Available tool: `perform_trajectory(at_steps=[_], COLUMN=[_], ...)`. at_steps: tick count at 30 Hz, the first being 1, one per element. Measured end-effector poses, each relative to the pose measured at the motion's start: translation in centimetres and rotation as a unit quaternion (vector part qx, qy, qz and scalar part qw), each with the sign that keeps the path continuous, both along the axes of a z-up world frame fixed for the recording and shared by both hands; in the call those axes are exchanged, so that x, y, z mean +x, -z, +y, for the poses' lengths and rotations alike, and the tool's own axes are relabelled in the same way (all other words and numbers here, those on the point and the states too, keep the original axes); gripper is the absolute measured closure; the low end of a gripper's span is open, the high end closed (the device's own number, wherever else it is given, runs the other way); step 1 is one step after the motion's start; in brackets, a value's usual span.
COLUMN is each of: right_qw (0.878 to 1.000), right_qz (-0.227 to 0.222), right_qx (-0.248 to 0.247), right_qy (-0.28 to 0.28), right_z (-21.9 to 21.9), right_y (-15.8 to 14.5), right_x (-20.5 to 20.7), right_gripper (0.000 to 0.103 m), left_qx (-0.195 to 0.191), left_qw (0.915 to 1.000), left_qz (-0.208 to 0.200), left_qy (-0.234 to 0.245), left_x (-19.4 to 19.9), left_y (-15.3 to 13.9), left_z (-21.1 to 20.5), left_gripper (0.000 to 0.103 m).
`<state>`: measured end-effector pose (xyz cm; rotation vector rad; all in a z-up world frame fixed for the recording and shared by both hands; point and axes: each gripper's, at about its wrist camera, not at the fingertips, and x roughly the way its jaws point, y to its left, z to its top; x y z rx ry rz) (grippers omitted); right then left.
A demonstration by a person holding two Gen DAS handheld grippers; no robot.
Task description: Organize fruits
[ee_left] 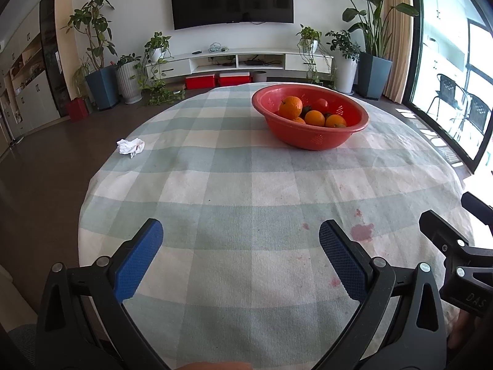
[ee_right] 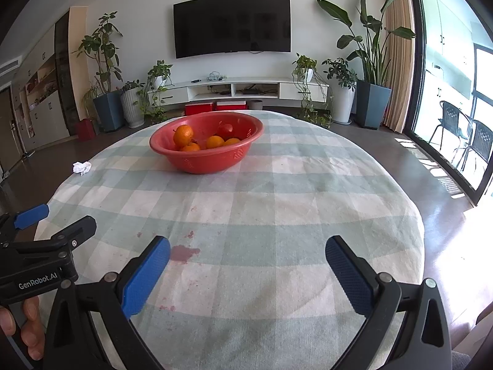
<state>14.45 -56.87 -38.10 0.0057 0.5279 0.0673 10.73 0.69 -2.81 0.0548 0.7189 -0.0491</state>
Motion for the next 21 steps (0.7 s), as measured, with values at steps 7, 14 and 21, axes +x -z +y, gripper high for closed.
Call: perform_trajectory(at_steps=[7, 14, 21], right_qw=[1.0, 1.0, 1.0], right_qz=[0.001, 0.0, 0.001], right_qx=[0.0, 0.0, 0.0], right_qy=[0.0, 0.0, 0.0], right_z=[0.37, 0.25, 0.44], right_y=[-0.02, -0.04, -0.06], right_x=[0.17, 0.1, 0.21], right_gripper=[0.0, 0.0, 0.0], left_qx=[0.0, 0.0, 0.0], left_qw=[1.0, 1.0, 1.0], left_qz=[0.0, 0.0, 0.0], left_qy=[0.001, 0.0, 0.0], left_x=[0.04, 0.04, 0.03], left_y=[0.01, 0.02, 0.02], left_z=[0.03, 0.05, 0.08], left_gripper=[0.0, 0.0, 0.0])
